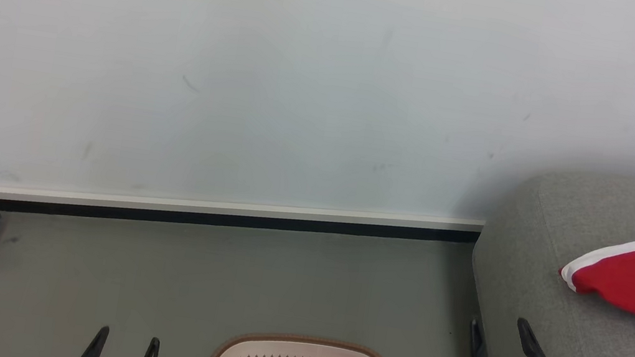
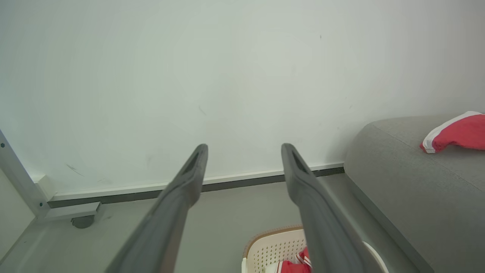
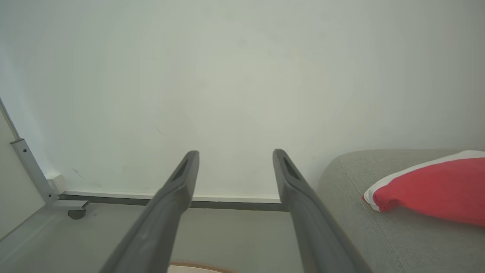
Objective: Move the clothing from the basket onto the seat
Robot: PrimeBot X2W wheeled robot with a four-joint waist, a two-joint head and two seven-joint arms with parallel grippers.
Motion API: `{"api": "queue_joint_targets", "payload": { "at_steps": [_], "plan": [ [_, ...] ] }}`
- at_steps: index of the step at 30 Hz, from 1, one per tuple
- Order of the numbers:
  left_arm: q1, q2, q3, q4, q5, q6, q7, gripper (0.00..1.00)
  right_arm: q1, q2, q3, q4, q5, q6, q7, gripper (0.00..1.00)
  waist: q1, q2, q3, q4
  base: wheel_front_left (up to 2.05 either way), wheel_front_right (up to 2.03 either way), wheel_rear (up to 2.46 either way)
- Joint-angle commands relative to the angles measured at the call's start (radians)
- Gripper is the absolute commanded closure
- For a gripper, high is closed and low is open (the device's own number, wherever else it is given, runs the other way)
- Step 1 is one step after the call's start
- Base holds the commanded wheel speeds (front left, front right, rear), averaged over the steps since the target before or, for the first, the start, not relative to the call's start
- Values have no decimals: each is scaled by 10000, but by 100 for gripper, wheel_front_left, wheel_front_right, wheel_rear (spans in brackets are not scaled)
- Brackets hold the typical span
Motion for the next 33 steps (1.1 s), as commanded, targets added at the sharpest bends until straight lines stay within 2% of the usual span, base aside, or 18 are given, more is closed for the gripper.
{"api": "queue_joint_targets", "payload": {
  "at_steps": [1,4,15,23,33],
  "plan": [
    [367,-80,135,66,152,-163,-56,0,321,38,-9,-121,164,-3,-7,0,1,0,-201,33,0,0,0],
    [782,-383,531,144,448,-569,-56,0,739,89,243,-293,261,-3,-7,0,1,0,-371,-57,0,0,0],
    [1754,-1257,1708,91,1084,-1419,-57,0,1244,100,332,-314,593,-3,-7,0,1,0,-744,-391,0,0,0],
    [1794,-1654,2109,192,1348,-1936,-57,0,1313,57,454,-241,677,-3,-7,0,1,0,-757,-422,0,0,0],
    [1851,-2028,2522,225,1616,-2358,-57,0,1224,-134,714,-206,798,-3,-7,0,1,0,-719,-495,0,0,0]
  ]
}}
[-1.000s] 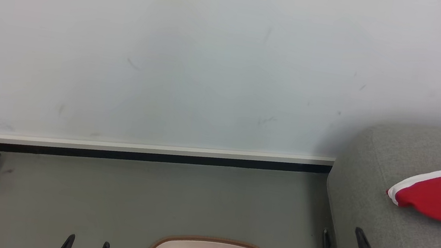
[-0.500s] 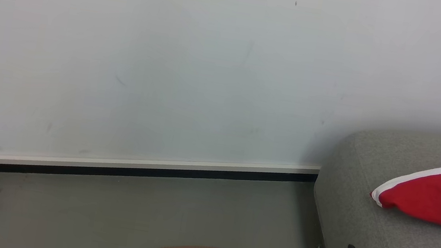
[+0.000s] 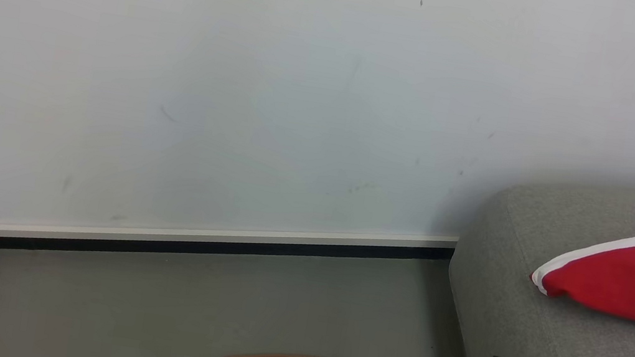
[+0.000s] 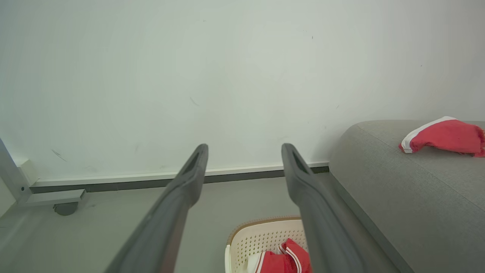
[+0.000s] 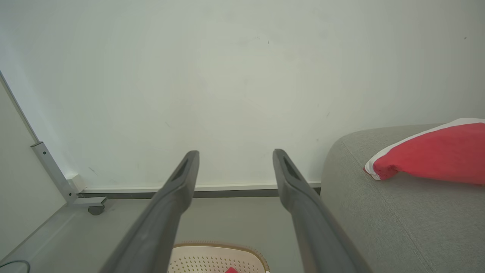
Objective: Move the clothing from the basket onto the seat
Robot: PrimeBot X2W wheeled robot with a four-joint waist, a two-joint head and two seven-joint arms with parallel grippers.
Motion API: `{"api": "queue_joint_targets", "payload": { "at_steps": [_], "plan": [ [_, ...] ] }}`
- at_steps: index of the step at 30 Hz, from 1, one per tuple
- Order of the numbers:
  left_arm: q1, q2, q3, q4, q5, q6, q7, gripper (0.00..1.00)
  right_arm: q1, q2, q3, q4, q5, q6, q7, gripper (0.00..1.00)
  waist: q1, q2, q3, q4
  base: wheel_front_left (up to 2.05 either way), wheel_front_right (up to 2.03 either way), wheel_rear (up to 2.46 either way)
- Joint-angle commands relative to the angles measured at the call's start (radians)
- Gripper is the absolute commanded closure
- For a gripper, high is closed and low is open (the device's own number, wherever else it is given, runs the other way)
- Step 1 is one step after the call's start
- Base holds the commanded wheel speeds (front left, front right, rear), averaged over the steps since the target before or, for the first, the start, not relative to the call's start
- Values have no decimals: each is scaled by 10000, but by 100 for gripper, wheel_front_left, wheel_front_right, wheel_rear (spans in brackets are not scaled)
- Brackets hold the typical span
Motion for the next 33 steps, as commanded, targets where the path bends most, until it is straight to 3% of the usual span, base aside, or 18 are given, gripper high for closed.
{"api": "queue_joint_targets", "payload": {
  "at_steps": [1,19,33],
  "plan": [
    [133,-39,64,19,114,-76,-57,0,27,-75,17,2,37,-3,-7,0,0,0,15,-16,0,0,0],
    [-72,-264,267,123,333,-407,-57,0,-61,-38,-67,-124,96,-3,-7,0,0,0,334,-80,0,0,0],
    [-634,-299,-150,900,330,-850,-56,0,-611,-20,-135,-458,119,-3,-7,0,0,0,1191,-428,0,0,0]
  ]
}}
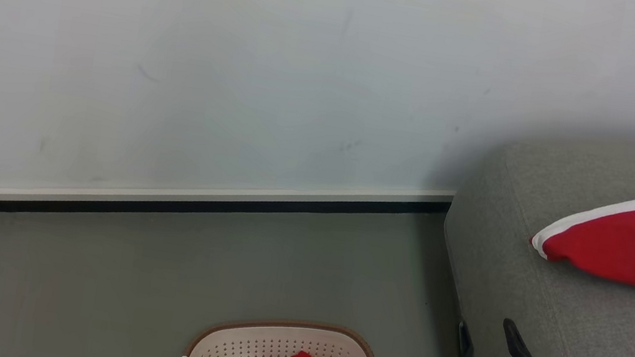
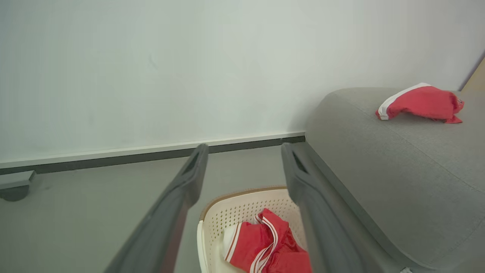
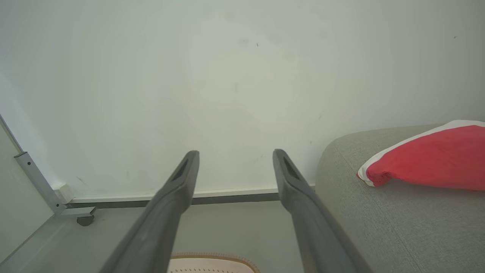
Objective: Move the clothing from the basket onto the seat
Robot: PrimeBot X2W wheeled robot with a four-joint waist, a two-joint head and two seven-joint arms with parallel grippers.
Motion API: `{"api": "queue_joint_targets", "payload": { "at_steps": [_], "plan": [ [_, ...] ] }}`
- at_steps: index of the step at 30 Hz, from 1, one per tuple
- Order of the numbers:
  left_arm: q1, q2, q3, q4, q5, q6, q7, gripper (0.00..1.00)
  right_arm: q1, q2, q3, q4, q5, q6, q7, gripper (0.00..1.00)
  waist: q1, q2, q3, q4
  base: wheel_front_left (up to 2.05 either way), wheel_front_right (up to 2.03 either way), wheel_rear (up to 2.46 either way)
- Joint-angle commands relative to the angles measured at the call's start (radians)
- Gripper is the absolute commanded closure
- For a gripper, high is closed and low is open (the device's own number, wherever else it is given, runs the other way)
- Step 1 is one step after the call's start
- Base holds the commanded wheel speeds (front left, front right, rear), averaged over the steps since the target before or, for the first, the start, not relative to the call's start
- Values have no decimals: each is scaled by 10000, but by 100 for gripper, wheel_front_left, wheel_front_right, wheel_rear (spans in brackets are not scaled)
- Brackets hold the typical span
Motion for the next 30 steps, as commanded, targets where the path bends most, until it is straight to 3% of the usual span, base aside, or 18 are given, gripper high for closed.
{"api": "queue_joint_targets", "payload": {
  "at_steps": [1,16,30],
  "plan": [
    [-234,-1,-25,163,-25,-20,-54,0,-171,-1,12,-71,16,-3,-7,0,-1,-2,344,-207,0,0,0],
    [-3365,156,-1097,2289,642,-588,-45,0,-2394,483,-222,-918,-164,-3,-6,0,-1,-2,3587,-609,0,0,0],
    [-7374,701,-3602,6205,1167,-833,-45,0,-4312,684,-50,-1612,-312,-3,-7,0,-1,-2,6287,-1005,0,0,0]
  ]
}}
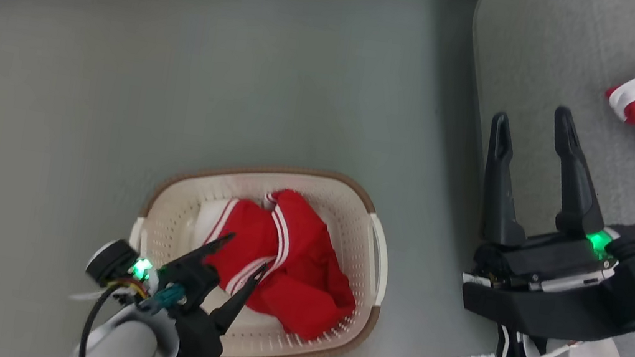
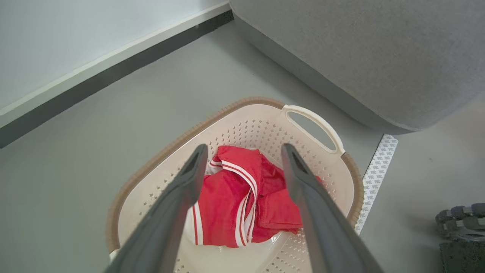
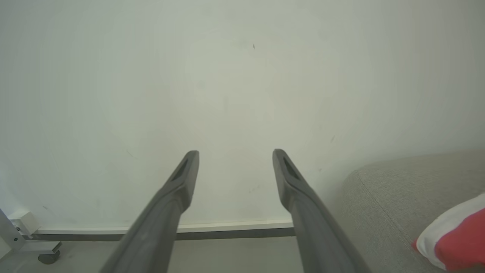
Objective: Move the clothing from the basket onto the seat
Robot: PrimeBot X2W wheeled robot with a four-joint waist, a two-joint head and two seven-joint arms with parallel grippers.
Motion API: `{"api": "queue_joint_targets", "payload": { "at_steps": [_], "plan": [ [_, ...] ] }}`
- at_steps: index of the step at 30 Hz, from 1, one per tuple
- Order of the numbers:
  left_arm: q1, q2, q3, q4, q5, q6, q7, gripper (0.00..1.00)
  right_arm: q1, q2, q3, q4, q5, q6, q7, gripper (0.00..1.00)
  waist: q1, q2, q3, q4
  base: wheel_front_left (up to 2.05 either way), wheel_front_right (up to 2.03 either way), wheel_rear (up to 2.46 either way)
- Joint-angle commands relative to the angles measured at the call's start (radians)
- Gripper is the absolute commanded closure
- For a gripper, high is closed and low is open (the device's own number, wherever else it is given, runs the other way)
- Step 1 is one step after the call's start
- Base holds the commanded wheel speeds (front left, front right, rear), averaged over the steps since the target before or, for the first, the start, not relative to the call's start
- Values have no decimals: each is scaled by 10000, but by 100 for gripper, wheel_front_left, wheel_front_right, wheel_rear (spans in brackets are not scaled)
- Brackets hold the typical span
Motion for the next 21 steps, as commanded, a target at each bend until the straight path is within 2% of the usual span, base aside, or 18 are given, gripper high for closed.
{"api": "queue_joint_targets", "payload": {
  "at_steps": [1,7,16,21],
  "plan": [
    [-736,199,-614,678,-136,2,-33,0,-423,112,117,-93,13,-3,-7,0,-3,-2,1617,-458,0,0,0],
    [-2055,251,-1756,2405,-550,-2,-2,0,-1047,325,74,-342,101,-3,-7,0,-3,-2,2578,-812,0,0,0],
    [-3497,-66,-2854,4208,-1402,-4,93,0,-1508,476,101,-505,99,-3,-7,0,-3,-2,3501,-916,0,0,0],
    [-4334,-21,-3356,5038,-1768,-4,305,0,-1830,520,193,-572,173,-3,-7,0,-3,-2,4057,-1108,0,0,0]
  ]
}}
